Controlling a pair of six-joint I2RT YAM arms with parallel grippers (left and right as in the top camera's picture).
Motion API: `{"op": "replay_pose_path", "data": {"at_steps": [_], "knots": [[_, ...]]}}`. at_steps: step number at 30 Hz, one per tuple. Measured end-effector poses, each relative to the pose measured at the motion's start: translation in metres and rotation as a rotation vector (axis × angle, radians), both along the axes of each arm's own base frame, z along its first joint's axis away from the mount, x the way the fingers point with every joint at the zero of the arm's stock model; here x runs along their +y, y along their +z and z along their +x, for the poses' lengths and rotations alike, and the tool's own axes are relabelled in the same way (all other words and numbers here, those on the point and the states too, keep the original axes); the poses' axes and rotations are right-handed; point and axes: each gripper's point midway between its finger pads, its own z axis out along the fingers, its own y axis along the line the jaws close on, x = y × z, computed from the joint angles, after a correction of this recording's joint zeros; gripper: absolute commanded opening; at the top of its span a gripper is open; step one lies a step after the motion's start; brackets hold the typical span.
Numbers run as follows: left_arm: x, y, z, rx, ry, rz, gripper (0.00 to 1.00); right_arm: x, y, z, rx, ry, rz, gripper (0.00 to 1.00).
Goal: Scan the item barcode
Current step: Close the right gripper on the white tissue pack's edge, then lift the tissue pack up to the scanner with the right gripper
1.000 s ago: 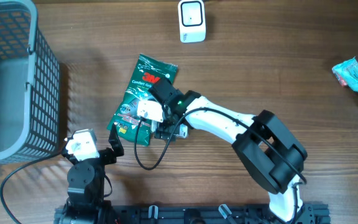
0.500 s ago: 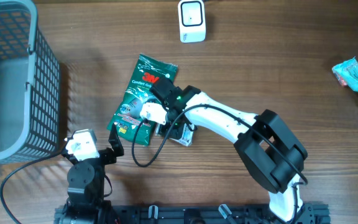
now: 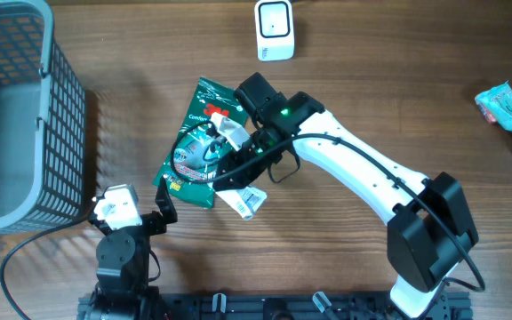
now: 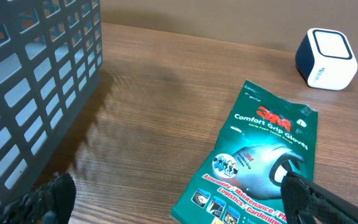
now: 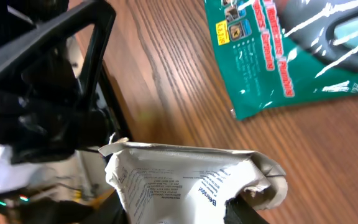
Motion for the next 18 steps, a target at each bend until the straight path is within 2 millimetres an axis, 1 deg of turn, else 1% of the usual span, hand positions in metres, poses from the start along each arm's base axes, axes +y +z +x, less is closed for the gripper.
{"op": "replay_pose_path", "data": {"at_steps": [4,9,11,12,13,14,15,16,17,18], "knots": [[0.000,0.000,0.000,0.000,0.000,0.000,1.00,0.001,0.002,-0.001,0.057,-0.051,-0.013,0.36],[0.000,0.000,0.000,0.000,0.000,0.000,1.00,0.001,0.002,-0.002,0.077,-0.068,-0.017,0.36],[0.000,0.000,0.000,0.000,0.000,0.000,1.00,0.000,-0.003,0.006,0.025,-0.077,-0.039,0.36],[0.000,0.000,0.000,0.000,0.000,0.000,1.00,-0.003,-0.008,0.017,-0.035,-0.095,-0.069,0.36],[0.000,0.000,0.000,0.000,0.000,0.000,1.00,-0.004,-0.010,0.021,-0.061,-0.102,-0.081,0.36],[0.000,0.000,0.000,0.000,0.000,0.000,1.00,-0.011,-0.018,0.044,-0.173,-0.148,-0.143,0.36],[0.000,0.000,0.000,0.000,0.000,0.000,1.00,-0.017,-0.022,0.074,-0.320,-0.208,-0.199,0.36],[0.000,0.000,0.000,0.000,0.000,0.000,1.00,-0.021,-0.021,0.090,-0.397,-0.239,-0.225,0.36],[0.000,0.000,0.000,0.000,0.000,0.000,1.00,-0.027,-0.019,0.111,-0.498,-0.273,-0.254,0.41],[0.000,0.000,0.000,0.000,0.000,0.000,1.00,-0.034,-0.013,0.135,-0.619,-0.307,-0.286,0.42]]}}
